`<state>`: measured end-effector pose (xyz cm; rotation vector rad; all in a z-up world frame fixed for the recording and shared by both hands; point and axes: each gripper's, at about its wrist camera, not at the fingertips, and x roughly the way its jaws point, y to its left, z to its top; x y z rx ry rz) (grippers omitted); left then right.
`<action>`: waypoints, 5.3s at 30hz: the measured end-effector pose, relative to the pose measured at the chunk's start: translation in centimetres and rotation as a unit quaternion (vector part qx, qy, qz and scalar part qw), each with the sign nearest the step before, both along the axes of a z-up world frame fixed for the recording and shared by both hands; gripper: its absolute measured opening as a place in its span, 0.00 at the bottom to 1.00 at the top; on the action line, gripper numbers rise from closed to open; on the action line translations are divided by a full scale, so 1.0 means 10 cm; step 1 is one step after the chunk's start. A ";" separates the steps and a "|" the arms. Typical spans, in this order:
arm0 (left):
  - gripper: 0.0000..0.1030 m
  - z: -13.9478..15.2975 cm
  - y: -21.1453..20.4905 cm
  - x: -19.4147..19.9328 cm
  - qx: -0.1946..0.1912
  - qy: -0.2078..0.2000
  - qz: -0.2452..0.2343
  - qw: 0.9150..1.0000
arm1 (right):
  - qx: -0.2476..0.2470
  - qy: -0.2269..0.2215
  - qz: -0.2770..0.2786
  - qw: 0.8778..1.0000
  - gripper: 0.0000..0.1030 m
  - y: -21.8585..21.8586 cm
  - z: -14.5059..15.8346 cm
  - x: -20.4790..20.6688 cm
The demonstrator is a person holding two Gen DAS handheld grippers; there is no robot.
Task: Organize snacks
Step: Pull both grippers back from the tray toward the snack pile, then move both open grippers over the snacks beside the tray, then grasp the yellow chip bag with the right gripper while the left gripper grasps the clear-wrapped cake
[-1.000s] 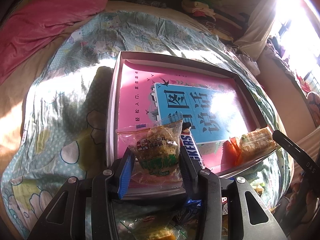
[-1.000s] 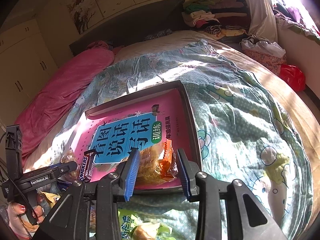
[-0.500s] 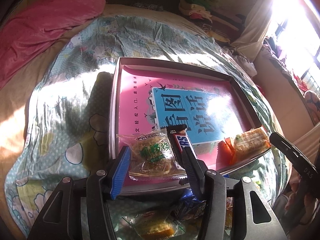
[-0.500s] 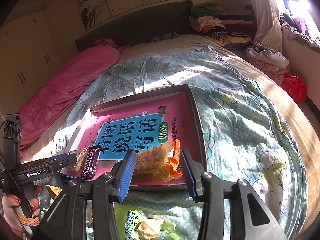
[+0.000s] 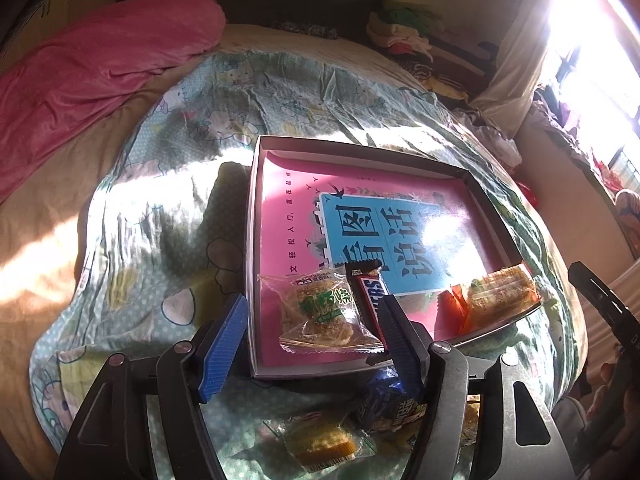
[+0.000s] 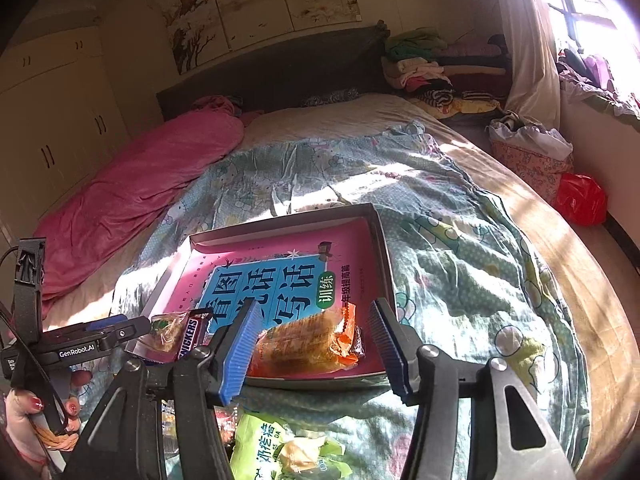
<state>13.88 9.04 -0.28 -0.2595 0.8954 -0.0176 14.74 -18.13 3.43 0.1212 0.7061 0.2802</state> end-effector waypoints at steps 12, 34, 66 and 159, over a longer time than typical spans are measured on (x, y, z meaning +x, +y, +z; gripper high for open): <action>0.70 0.11 0.03 -0.15 0.005 -0.023 -0.011 1.000 | -0.006 -0.015 -0.001 1.000 0.57 0.03 0.11 -0.07; 0.71 0.10 0.18 -0.36 0.001 -0.022 -0.011 1.000 | -0.015 -0.029 0.022 0.999 0.63 0.19 0.19 -0.20; 0.71 0.04 0.08 -0.55 0.009 -0.010 -0.041 0.999 | -0.034 -0.019 0.059 0.998 0.64 0.40 0.11 -0.38; 0.69 -0.42 -0.15 -0.58 0.021 0.068 -0.103 0.992 | -0.046 0.048 0.265 0.962 0.36 1.31 -0.45 -0.55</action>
